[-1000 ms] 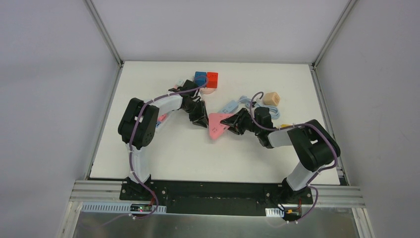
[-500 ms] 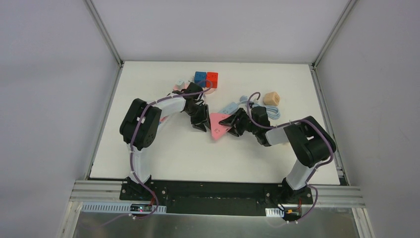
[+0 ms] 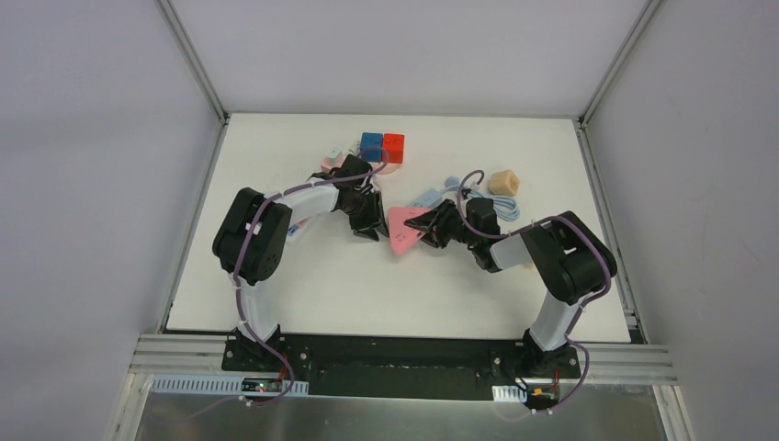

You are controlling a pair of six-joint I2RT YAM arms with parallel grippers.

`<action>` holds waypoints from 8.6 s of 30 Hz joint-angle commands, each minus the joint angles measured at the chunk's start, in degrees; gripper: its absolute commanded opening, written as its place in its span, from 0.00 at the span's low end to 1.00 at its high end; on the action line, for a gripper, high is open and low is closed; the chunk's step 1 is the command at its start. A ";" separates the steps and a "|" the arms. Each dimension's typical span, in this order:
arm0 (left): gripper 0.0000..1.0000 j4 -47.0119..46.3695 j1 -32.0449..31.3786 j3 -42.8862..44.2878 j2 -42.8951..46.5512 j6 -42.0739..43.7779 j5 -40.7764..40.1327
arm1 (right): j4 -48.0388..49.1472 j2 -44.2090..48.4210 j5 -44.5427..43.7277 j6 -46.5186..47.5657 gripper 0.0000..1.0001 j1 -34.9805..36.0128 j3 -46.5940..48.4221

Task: Pull the plug off the socket

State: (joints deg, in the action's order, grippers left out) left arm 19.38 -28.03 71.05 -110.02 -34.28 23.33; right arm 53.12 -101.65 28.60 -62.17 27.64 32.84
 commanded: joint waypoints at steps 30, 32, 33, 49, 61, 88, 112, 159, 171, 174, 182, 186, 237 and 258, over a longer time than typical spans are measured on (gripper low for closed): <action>0.30 -10.13 4.21 -4.36 -2.10 -7.19 1.72 | 33.84 -11.32 7.70 -10.91 0.00 -0.48 -1.79; 0.29 -8.38 4.06 -4.20 -2.51 -6.70 0.79 | 36.73 -11.64 8.15 -12.53 0.00 -0.48 -1.69; 0.28 -7.40 3.88 -4.02 -2.56 -6.23 0.26 | 37.25 -11.53 8.44 -13.06 0.00 -0.60 -1.54; 0.26 2.31 1.71 -1.13 -4.39 -1.93 -5.56 | 35.98 -10.03 6.64 -19.90 0.00 -1.61 0.63; 0.26 6.55 1.73 2.45 -6.62 -0.97 -4.07 | 19.69 -3.88 8.02 9.83 0.00 -0.92 -0.73; 0.27 7.98 1.75 4.77 -7.82 -1.21 -3.30 | 25.00 1.47 13.37 7.72 0.00 -2.15 0.21; 0.47 13.90 2.77 16.99 -2.06 5.08 2.31 | -23.10 25.48 -0.46 10.86 0.00 -8.07 -0.78; 0.83 13.68 26.95 4.66 24.61 -2.33 -34.07 | -61.17 44.95 -37.35 28.50 0.81 -11.97 9.26; 0.66 16.30 36.71 5.61 8.37 -1.39 -18.29 | -52.60 35.52 -25.74 30.42 0.74 -10.06 10.69; 0.56 18.81 36.65 10.21 1.12 0.55 -14.33 | -50.69 33.75 -25.21 31.97 0.74 -8.61 11.46; 0.49 11.94 36.64 1.59 2.67 -3.00 -7.29 | -48.44 28.87 -22.93 33.71 0.74 -6.61 13.96; 0.46 8.55 36.19 -4.72 6.43 -5.44 -5.36 | -47.80 24.51 -21.15 34.43 0.74 -5.74 16.02; 0.56 9.06 30.59 -14.32 23.01 0.18 -2.27 | -73.89 -23.68 -3.33 42.53 0.00 19.61 64.83; 0.55 -5.56 23.77 -24.17 18.89 -12.12 5.66 | -73.77 -22.28 -4.67 45.52 0.33 19.99 65.98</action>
State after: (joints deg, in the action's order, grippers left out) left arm 17.61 -3.79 47.72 -90.02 -42.85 26.83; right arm -23.29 -124.51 24.77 -17.26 46.76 97.86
